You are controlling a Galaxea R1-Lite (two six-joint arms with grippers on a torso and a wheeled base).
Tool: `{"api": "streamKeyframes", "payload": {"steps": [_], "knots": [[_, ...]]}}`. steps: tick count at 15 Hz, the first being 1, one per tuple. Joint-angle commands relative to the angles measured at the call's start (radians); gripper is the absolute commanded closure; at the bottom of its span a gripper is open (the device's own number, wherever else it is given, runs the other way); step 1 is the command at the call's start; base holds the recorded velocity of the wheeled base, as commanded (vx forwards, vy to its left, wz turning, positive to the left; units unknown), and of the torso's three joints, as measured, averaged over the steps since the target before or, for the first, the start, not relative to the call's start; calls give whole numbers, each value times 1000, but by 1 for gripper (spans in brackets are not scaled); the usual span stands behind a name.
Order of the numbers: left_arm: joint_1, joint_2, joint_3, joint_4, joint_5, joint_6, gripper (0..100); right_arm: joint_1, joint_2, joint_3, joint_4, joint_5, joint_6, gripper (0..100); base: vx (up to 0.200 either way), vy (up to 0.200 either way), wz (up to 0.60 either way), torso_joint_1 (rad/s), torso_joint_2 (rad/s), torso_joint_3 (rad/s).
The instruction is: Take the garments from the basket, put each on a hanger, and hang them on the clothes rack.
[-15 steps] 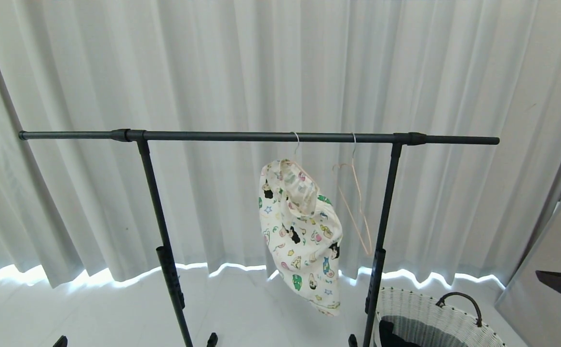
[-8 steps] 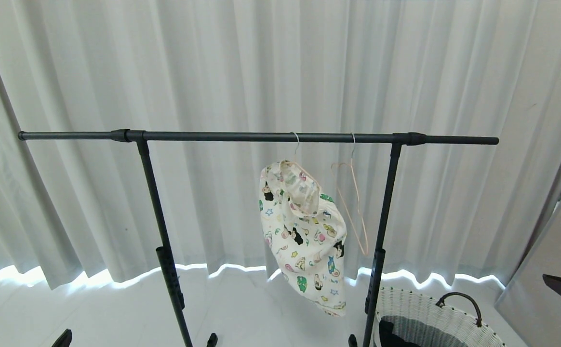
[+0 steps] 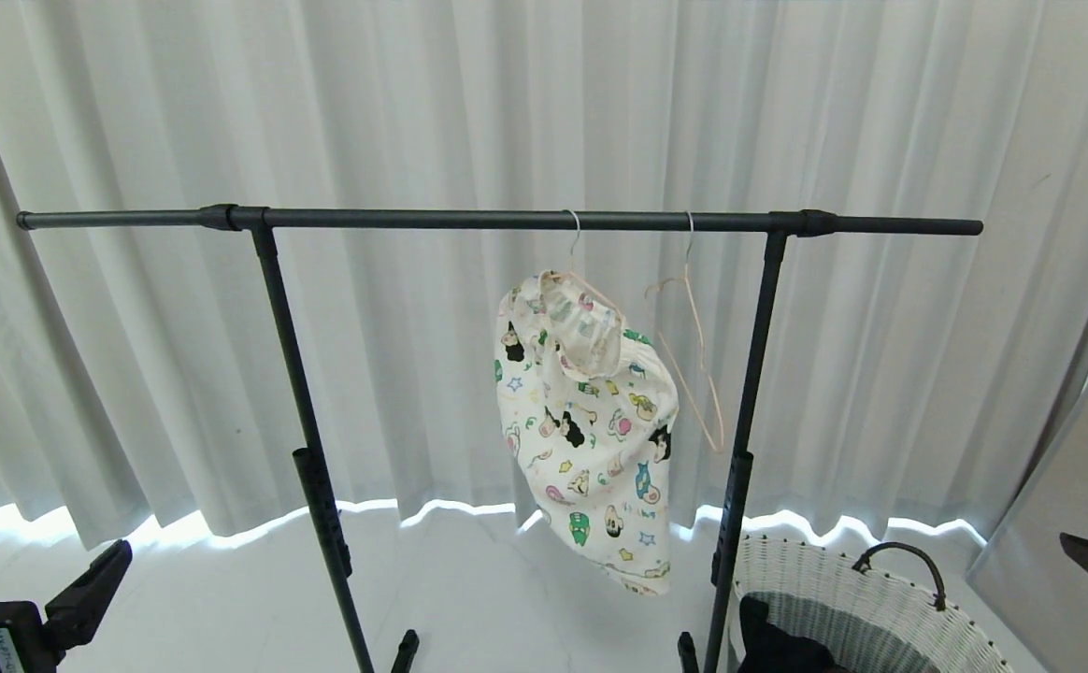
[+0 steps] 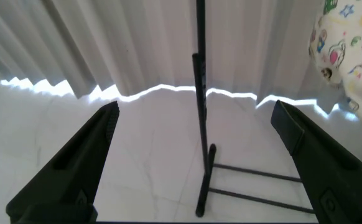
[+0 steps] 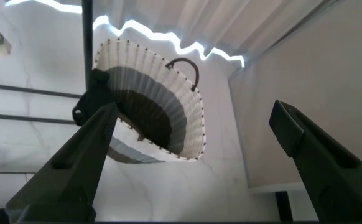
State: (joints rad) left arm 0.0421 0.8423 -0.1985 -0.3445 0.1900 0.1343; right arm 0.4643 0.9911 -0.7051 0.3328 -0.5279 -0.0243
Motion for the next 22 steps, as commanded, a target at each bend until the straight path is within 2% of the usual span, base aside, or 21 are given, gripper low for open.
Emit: {"api": "streamKeyframes", "payload": {"steps": [1,6,9,14,16,19,22], "knots": [[4,27,31,1,0,1,0,1,-2,1,-1,-1,0,0,0,0,0,-227,496,286],[4,32,83,1,-1,-1,0,-41,6,3,-1,0,-16,0,0,0,0,-205,494,283],[4,61,67,1,-6,-2,0,-55,4,18,-1,0,-28,0,0,0,0,-196,471,289],[1,84,56,1,-98,-16,0,-55,1,47,-1,2,-29,0,0,0,0,-172,463,290],[1,138,60,1,-104,-51,0,-68,3,69,-1,9,-39,0,0,0,0,-117,368,251],[-1,146,76,1,-98,-48,0,-70,47,92,-3,45,-51,0,0,0,0,-35,111,77],[1,139,59,1,-95,-54,0,-68,100,122,-23,28,-129,0,0,0,0,0,0,0]]}}
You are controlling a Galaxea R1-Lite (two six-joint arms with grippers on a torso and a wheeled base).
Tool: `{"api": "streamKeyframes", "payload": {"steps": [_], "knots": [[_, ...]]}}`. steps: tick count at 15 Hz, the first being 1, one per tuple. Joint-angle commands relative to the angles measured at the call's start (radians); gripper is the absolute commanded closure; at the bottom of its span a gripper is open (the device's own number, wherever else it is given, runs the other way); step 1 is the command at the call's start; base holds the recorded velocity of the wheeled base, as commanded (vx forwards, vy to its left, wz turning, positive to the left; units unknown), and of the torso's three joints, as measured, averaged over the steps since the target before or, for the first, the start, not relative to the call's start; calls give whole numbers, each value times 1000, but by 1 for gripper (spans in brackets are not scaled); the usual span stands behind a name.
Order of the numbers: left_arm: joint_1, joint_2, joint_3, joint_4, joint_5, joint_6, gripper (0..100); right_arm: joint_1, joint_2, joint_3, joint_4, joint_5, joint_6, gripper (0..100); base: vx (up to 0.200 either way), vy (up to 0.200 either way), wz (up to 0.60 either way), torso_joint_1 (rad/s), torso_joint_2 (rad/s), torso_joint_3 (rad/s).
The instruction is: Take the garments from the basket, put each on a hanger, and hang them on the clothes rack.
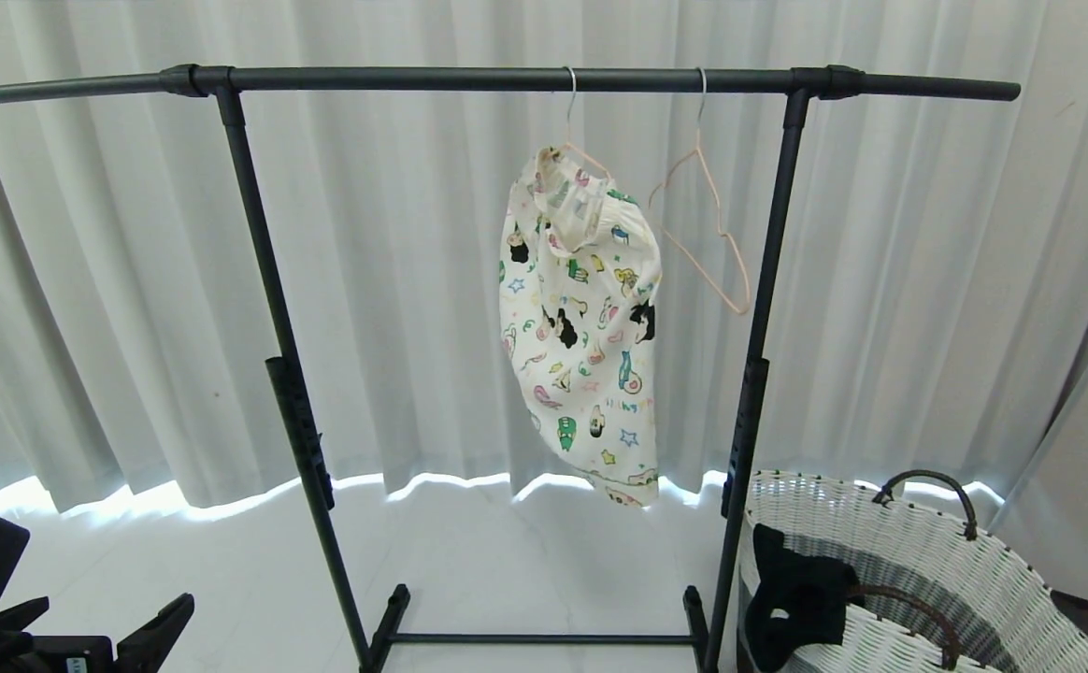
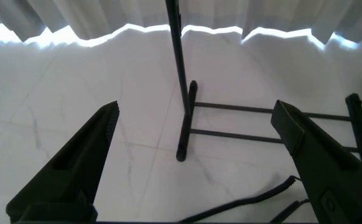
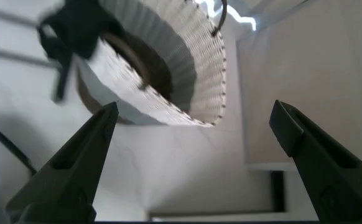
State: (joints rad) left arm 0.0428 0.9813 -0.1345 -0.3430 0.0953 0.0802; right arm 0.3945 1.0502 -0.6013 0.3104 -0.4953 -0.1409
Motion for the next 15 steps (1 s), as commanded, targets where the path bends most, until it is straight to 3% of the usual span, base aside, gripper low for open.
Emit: {"api": "streamKeyframes", "payload": {"steps": [1,5,10,13,15], "knots": [[-3,-3,-5,-1,-8,1,0,4,48,37,-7,-14,-55,0,0,0,0,0,0,0],[-30,-6,-11,-1,-20,6,0,9,93,130,-163,-15,-137,0,150,0,0,-3,3,3],[-77,-3,-13,-1,-20,6,0,11,94,166,-166,-11,-175,0,200,0,0,2,4,4],[-87,-4,9,-1,-20,10,0,90,128,247,-198,8,-195,0,133,0,0,0,2,0],[-98,-4,15,-1,-20,38,0,158,217,307,-320,32,-195,0,0,0,0,0,0,0]]}}
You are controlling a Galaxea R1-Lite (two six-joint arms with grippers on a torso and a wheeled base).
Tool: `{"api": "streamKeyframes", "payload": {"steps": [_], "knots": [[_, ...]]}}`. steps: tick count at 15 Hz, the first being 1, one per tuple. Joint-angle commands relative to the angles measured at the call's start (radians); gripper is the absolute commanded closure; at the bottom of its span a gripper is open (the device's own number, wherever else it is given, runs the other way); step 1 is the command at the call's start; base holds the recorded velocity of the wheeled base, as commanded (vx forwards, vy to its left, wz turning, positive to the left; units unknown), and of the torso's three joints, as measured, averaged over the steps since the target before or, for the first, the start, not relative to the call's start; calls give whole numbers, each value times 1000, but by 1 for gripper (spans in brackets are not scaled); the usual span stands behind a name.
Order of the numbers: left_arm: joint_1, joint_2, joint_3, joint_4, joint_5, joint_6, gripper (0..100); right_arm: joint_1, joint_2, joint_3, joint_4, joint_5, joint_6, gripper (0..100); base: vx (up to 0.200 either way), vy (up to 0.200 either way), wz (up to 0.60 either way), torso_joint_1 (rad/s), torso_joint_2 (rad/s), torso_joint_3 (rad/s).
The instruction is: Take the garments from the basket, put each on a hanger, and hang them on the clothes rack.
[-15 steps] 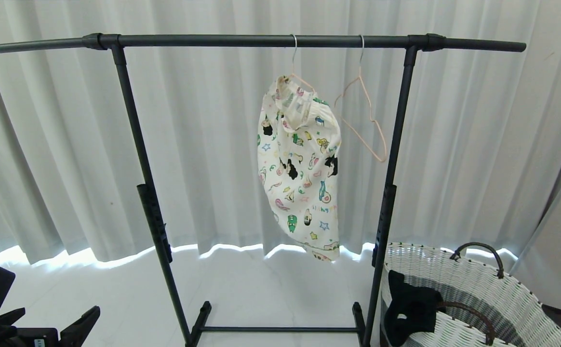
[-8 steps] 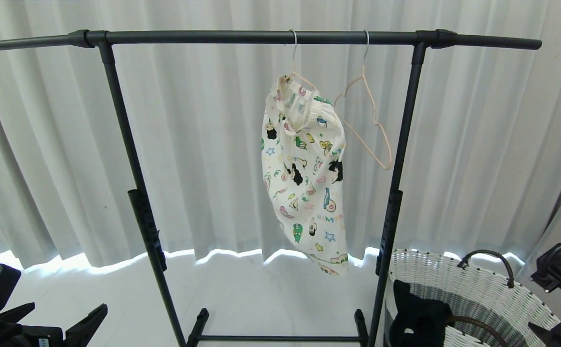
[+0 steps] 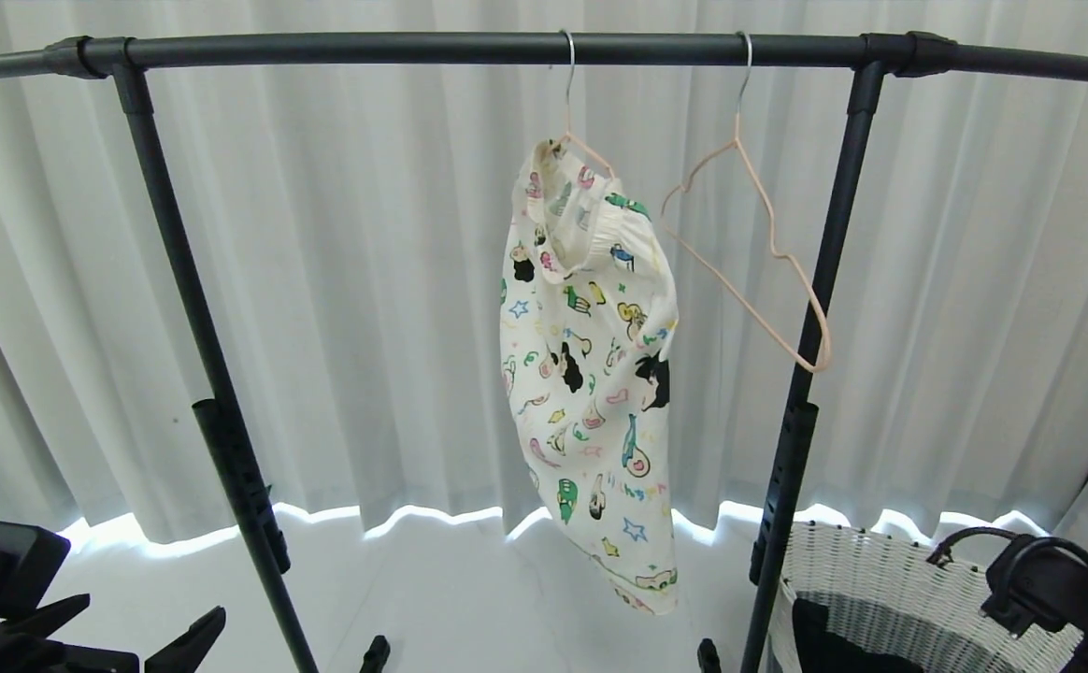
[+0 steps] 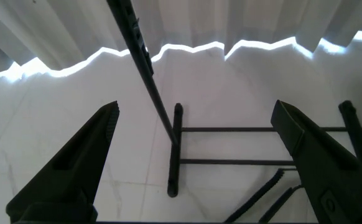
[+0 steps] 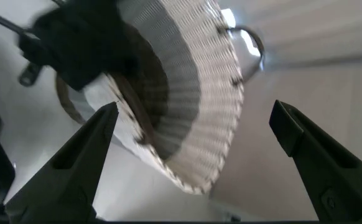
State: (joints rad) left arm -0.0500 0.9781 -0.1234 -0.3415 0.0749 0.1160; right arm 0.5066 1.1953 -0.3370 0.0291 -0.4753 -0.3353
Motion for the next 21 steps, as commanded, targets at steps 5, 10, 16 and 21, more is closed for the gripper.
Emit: {"api": "streamKeyframes", "payload": {"steps": [5,10,16,21], "knots": [[-5,-6,8,-2,2,64,0,104,333,92,-221,27,1,0,0,0,0,0,0,0],[-5,-42,14,-2,3,65,0,119,599,128,-448,30,2,0,0,0,0,0,0,0],[-5,-180,100,-2,8,91,0,90,823,176,-765,43,1,0,0,0,0,0,0,0],[-5,-194,113,-2,5,110,0,29,828,171,-770,40,-1,0,0,0,0,0,0,0]]}}
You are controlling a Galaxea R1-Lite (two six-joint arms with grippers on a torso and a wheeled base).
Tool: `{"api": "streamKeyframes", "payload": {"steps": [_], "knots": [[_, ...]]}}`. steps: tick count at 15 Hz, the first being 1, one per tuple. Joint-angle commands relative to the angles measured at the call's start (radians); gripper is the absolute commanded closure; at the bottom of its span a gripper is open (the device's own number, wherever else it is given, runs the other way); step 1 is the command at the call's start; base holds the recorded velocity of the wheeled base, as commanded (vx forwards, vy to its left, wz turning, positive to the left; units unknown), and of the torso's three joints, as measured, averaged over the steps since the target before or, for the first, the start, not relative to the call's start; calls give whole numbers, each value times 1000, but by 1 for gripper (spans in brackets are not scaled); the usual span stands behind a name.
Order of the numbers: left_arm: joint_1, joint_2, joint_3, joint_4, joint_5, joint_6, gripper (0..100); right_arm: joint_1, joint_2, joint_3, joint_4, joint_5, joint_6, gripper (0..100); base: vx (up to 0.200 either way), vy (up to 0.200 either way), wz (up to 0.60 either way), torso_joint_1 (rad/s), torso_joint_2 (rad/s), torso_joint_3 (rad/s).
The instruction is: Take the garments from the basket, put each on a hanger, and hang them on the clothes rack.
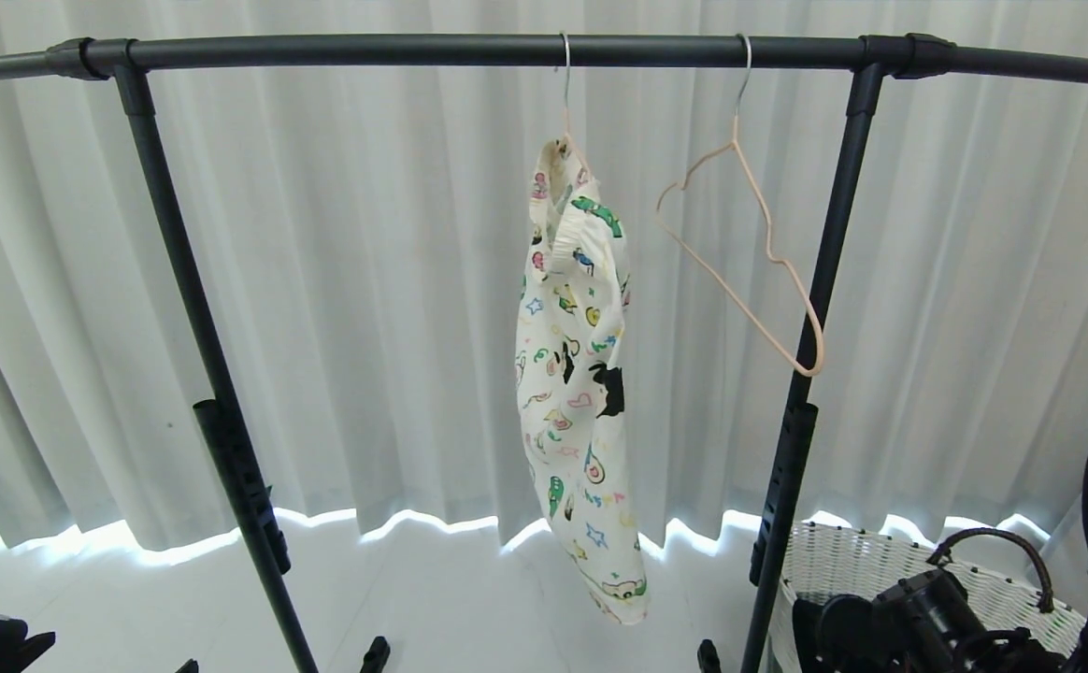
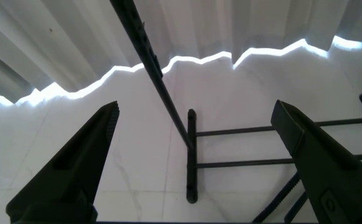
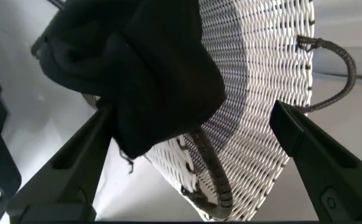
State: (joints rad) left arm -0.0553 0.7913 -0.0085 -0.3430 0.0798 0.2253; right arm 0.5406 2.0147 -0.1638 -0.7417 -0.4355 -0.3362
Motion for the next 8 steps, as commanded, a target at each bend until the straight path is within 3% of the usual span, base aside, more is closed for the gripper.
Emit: {"api": "streamKeyframes", "payload": {"steps": [1,8], "knots": [[0,-9,-4,-1,0,0,0,-5,9,-2,-8,0,0,100,0,0,0,0,0,0],[0,-10,-25,-1,-2,0,0,7,-36,12,-68,0,-6,100,0,0,0,0,0,0]]}}
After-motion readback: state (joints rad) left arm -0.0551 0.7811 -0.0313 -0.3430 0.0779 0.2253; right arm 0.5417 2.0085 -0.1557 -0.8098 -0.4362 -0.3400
